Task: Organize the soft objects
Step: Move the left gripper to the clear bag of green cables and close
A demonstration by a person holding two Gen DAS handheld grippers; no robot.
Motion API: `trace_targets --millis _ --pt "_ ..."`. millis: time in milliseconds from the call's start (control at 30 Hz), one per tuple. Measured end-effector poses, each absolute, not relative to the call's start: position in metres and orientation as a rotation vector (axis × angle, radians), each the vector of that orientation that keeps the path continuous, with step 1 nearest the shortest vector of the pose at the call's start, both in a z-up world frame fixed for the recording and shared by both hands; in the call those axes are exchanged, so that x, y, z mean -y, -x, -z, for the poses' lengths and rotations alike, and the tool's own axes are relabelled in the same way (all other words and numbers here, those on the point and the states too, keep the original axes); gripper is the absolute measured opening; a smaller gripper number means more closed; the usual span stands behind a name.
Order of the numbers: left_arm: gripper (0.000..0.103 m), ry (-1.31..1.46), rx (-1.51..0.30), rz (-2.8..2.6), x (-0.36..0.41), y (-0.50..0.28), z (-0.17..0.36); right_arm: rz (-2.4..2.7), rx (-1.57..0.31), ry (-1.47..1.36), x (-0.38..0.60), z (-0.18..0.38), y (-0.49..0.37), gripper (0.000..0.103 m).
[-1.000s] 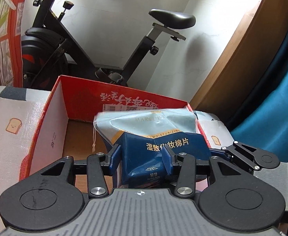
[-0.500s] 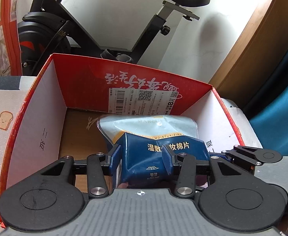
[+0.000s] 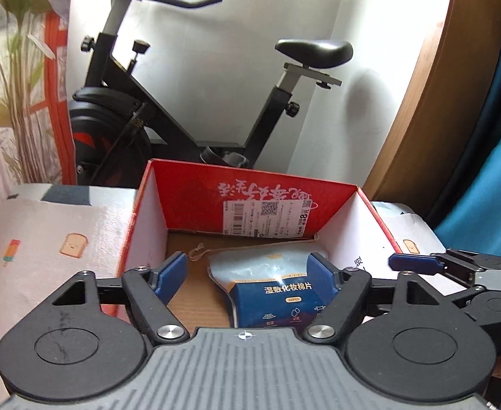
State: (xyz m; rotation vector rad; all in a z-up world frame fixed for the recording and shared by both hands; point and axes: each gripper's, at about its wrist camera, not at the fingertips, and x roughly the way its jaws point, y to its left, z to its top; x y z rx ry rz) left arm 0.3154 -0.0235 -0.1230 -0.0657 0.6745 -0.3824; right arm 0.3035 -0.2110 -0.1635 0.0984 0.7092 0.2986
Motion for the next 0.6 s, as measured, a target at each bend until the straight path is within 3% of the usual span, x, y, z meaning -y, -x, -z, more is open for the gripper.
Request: trace_targets --millis 67,233,600 --pt "0.085 0.039 -0.613 0.338 0.015 -0.294 0.114 -0.281 -0.642 -0.094 0.214 0.156 -0.284 0.092" --pt "0.089 -0.034 -0.502 0.27 0.001 -0.241 0.102 -0.253 -0.517 -0.103 0.219 0.149 -0.235 0.093" --pt "0.089 -0.024 -0.503 0.248 -0.016 -0.152 0.131 -0.164 -0.367 -0.153 0.215 0.178 -0.137 0.094"
